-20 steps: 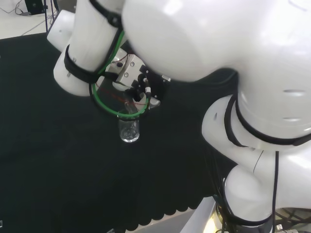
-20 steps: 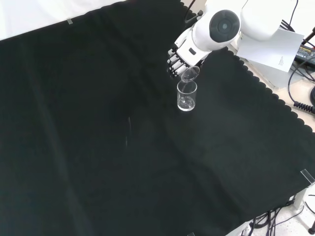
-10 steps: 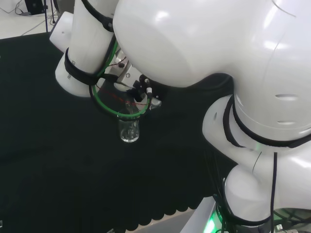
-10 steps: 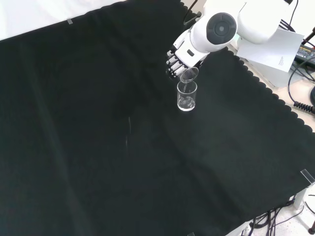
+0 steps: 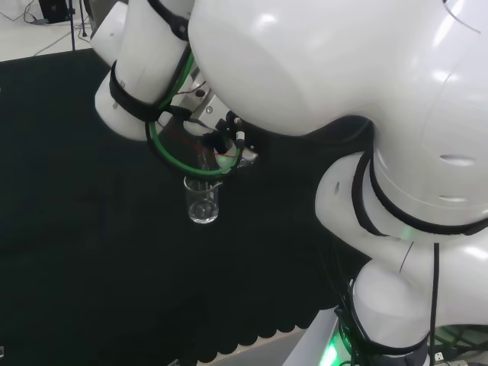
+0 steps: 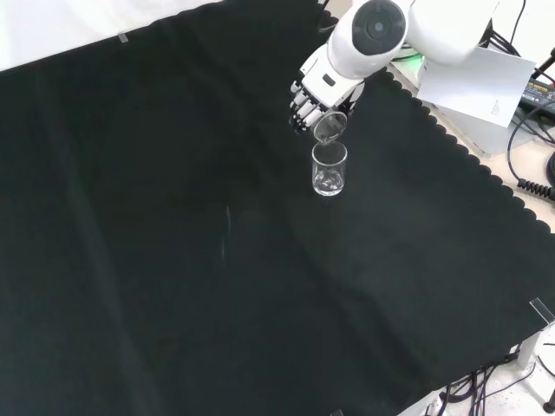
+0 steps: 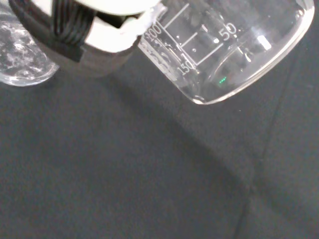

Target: Pour the water from the handheld beaker into the one on the table.

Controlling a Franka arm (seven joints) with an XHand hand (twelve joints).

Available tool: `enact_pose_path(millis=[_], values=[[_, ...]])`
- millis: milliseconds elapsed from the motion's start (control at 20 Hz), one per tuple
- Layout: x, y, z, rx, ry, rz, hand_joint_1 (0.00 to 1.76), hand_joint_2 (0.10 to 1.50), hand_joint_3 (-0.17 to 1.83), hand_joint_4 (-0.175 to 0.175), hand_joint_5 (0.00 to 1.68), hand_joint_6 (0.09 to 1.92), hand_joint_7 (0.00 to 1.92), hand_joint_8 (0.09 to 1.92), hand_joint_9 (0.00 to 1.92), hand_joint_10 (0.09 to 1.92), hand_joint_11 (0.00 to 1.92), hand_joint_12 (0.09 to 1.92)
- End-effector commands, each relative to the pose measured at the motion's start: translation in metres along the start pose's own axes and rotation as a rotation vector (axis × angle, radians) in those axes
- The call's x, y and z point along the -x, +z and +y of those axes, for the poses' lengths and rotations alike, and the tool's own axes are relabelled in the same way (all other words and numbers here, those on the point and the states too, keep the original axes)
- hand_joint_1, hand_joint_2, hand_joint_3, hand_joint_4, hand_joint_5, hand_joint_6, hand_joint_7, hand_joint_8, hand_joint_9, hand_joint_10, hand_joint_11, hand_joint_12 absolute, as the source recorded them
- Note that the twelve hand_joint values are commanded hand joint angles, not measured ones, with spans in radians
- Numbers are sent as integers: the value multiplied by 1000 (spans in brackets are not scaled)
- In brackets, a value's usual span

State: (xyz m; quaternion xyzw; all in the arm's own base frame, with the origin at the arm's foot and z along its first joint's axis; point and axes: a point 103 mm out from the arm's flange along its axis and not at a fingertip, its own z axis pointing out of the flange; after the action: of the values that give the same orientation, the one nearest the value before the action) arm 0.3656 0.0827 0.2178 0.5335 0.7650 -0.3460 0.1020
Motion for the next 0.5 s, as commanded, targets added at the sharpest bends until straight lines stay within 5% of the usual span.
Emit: enact_pose_path(millis=[50, 500], values=[[2, 0, -1, 31, -23, 72, 1181, 1042, -175, -30, 1364, 391, 1502, 762, 1739, 369, 1445, 622], [-1, 1, 0, 20, -33, 34, 1181, 1043, -175, -27, 1361, 398, 1501, 762, 1738, 372, 1446, 620]])
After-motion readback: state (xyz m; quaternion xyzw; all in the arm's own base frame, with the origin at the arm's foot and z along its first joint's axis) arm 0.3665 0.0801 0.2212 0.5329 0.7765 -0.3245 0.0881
